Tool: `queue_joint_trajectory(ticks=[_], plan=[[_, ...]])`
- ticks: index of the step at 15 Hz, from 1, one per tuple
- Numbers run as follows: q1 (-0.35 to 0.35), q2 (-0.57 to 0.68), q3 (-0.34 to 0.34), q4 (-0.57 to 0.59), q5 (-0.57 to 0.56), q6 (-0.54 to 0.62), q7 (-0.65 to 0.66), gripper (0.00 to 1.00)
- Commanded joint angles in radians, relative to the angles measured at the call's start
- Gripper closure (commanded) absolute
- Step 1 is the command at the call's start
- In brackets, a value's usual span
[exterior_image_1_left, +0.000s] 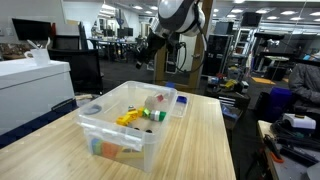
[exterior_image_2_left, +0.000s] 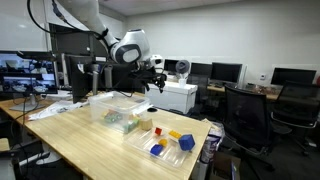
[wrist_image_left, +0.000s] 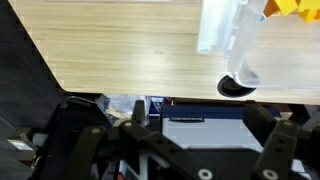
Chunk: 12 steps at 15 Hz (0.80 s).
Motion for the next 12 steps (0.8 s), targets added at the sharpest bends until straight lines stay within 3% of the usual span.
queue_joint_trajectory(ticks=[1,5,8,12], plan=[[0.012,-0.049,0.057,-0.097,0.024,0.035,-0.11,0.0],[0.047,-0.062,0.112,-0.182,0.002,0.065,-0.189,0.0],[0.035,-0.067,0.162,-0.226,-0.001,0.088,-0.243,0.0],[0.07,-0.051,0.136,-0.257,-0.034,0.03,-0.285,0.0]])
